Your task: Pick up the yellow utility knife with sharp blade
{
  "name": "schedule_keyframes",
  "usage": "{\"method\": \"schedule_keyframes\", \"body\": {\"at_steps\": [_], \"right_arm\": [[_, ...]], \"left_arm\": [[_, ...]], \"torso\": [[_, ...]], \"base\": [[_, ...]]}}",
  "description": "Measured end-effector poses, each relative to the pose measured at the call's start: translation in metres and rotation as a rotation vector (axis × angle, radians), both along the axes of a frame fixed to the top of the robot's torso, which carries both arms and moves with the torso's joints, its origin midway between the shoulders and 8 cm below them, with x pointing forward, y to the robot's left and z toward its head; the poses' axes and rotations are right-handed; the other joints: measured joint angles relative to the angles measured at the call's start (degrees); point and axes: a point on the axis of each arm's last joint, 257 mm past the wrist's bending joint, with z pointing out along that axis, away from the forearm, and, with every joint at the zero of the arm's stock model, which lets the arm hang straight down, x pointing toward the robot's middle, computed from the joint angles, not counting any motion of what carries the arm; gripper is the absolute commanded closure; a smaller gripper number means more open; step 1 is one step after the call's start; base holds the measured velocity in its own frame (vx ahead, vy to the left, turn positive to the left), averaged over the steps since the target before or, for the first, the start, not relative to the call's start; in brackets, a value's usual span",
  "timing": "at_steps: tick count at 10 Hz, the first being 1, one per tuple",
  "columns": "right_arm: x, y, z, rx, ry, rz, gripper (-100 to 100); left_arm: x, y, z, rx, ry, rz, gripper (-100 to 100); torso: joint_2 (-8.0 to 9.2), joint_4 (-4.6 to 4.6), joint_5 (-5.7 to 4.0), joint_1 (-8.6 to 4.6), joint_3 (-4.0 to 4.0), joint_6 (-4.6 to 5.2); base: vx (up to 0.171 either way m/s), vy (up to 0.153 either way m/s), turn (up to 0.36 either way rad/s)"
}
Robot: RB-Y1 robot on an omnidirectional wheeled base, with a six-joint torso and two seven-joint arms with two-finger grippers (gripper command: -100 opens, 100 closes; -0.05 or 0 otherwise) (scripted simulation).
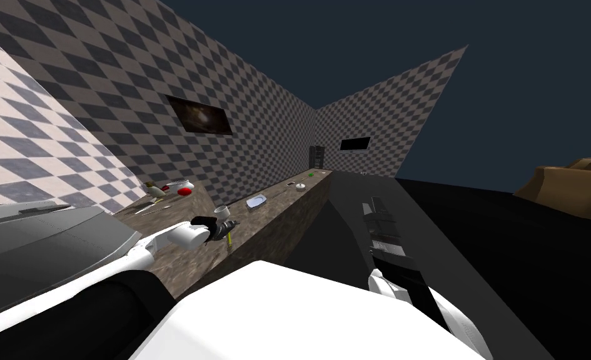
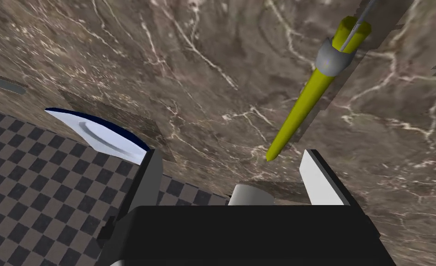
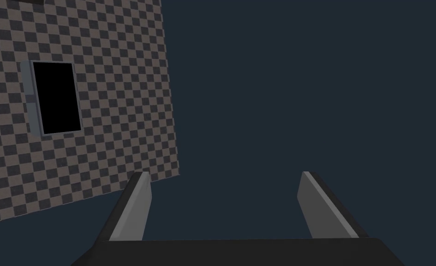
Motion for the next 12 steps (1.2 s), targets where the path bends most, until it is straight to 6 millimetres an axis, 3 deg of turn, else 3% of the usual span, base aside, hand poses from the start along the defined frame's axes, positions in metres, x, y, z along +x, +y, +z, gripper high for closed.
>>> {"method": "schedule_keyframes", "body": {"at_steps": [4, 9, 10, 11, 12], "right_arm": [[0.0, 0.0, 0.0, 0.0, 0.0, 0.0, 0], [0.0, 0.0, 0.0, 0.0, 0.0, 0.0, 0], [0.0, 0.0, 0.0, 0.0, 0.0, 0.0, 0], [0.0, 0.0, 0.0, 0.0, 0.0, 0.0, 0], [0.0, 0.0, 0.0, 0.0, 0.0, 0.0, 0]], "left_arm": [[-0.056, 0.025, -0.024, 0.043, 0.205, 0.013, -100], [-0.104, 0.046, -0.034, 0.075, 0.387, 0.025, -100], [-0.105, 0.047, -0.035, 0.076, 0.393, 0.024, 0], [-0.105, 0.047, -0.035, 0.076, 0.392, 0.024, -100], [-0.107, 0.045, -0.038, 0.078, 0.393, 0.011, -100]], "torso": [[0.01, 0.0, 0.01, -0.01, 0.01, -0.01], [0.16, 0.03, 0.0, -0.02, 0.09, -0.02], [0.24, 0.05, 0.01, -0.02, 0.13, -0.03], [0.3, 0.07, 0.0, -0.03, 0.17, -0.04], [0.15, 0.05, 0.01, -0.02, 0.1, -0.1]], "base": [[0.065, -0.002, -0.078], [0.038, 0.002, -0.049], [0.0, 0.0, 0.0], [0.069, 0.005, 0.193], [0.161, 0.007, 0.253]]}}
